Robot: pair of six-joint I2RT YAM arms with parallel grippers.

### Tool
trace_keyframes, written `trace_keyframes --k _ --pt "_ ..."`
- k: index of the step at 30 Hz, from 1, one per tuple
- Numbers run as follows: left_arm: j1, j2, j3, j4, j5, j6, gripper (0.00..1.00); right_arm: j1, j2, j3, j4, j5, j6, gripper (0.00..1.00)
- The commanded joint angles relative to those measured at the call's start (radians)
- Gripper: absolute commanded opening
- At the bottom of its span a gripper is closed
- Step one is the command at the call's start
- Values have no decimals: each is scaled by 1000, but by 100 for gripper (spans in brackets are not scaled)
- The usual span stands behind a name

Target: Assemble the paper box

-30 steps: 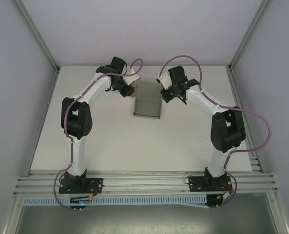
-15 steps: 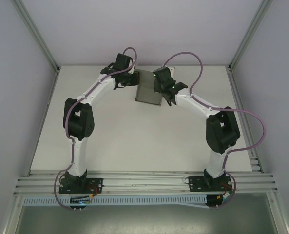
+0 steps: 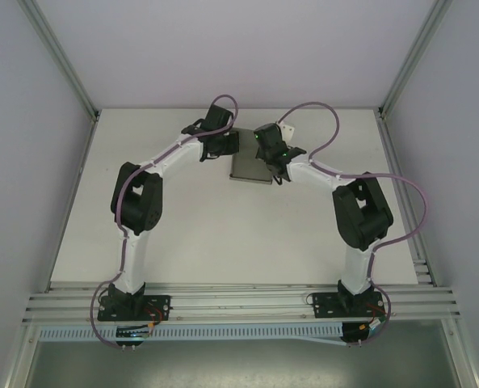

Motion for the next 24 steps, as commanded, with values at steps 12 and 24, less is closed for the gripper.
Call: trace_keyframes --k 12,24 --pt "-33 -95 -349 283 116 62 3 33 -62 -207 155 -38 -101 0" --pt "-33 -296 -544 267 78 89 35 86 -117 -352 198 66 -254 0"
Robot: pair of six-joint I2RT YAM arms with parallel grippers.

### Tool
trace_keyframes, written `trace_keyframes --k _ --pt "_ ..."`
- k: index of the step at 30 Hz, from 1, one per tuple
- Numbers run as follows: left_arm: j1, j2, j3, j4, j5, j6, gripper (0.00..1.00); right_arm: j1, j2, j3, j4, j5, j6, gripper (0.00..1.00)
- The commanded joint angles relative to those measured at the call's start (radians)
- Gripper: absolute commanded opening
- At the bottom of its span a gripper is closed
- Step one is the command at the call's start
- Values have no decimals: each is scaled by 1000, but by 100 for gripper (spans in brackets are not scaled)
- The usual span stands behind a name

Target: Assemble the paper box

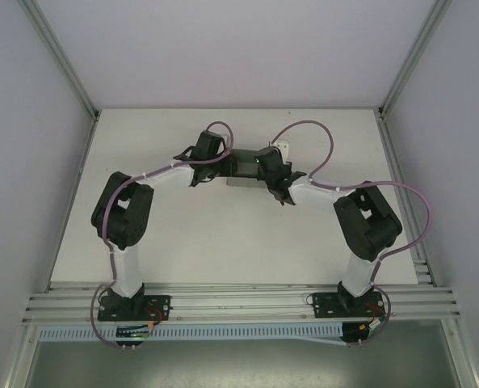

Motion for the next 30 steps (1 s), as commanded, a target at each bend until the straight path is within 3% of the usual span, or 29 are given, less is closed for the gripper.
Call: trace_keyframes --k 1,5,9,13,17,19,25,30 --pt "-12 -82 -64 -75 23 18 42 23 -8 -58 -47 20 -52 0" --pt "-11 -173 -107 -124 43 26 66 50 -13 -67 -54 59 -89 0" --pt "-11 -295 -159 -152 34 -29 78 67 -17 -78 -45 77 -111 0" --pt "-11 -397 -161 -215 -50 -89 98 77 -31 -115 10 65 -145 0" --pt "9 -401 -35 -407 -185 -129 98 87 -47 -189 139 8 -268 0" --pt "36 -382 22 -463 -178 -144 98 100 -51 -229 218 -13 -345 0" --pt "166 -266 93 -393 105 -163 98 151 -50 -345 477 -39 -557 0" --pt "185 -65 193 -379 192 -113 98 155 -38 -336 444 -31 -567 0"
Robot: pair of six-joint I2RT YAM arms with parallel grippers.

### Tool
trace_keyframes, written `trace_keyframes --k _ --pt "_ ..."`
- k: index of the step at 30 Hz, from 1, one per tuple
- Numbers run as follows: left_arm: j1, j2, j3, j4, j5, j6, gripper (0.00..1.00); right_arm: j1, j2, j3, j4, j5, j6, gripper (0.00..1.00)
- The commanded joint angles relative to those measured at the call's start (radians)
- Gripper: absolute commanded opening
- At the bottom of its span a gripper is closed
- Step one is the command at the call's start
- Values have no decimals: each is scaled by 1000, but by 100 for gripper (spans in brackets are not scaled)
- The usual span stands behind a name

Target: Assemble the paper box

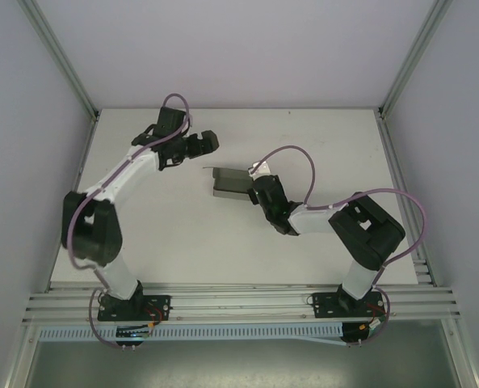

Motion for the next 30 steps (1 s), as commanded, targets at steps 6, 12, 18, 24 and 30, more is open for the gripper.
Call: trace_keyframes --k 6,12,18,24,30 --pt "4 218 53 9 230 30 90 14 19 -38 -72 -58 -124 0" --pt "4 143 -135 139 230 5 80 24 -4 -43 -101 -68 -109 1" --pt "4 101 -303 261 294 -47 67 44 -70 -41 -196 -68 -51 12" --pt "4 90 -380 317 280 -65 56 44 -170 -83 -282 -138 25 29" --pt "4 91 -432 356 287 -68 45 44 -262 -136 -364 -115 65 42"
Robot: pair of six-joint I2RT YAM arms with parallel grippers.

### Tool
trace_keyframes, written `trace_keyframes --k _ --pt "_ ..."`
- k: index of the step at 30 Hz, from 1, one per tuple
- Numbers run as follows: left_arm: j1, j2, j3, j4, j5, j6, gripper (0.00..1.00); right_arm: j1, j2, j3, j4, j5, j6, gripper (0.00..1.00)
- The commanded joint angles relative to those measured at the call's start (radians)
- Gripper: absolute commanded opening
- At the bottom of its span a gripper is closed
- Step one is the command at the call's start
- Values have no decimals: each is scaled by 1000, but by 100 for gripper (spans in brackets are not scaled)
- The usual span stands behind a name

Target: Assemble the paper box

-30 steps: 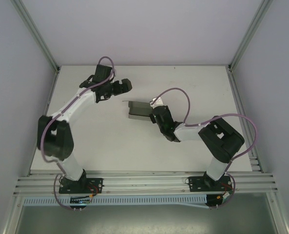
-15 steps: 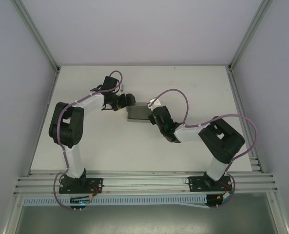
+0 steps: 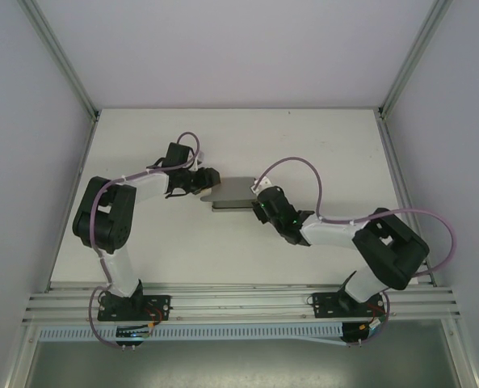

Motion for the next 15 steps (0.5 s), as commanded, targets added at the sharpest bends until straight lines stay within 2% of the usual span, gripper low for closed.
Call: trace_keyframes --k 1,9,15 --pt "-1 14 -44 -28 -12 -4 45 3 -71 -24 -91 2 43 44" --pt "-1 10 -68 -17 -51 -2 43 -3 -240 -76 -245 -44 125 67" --pt "-5 8 -80 -10 -68 11 43 -13 -394 -86 -318 -167 135 80"
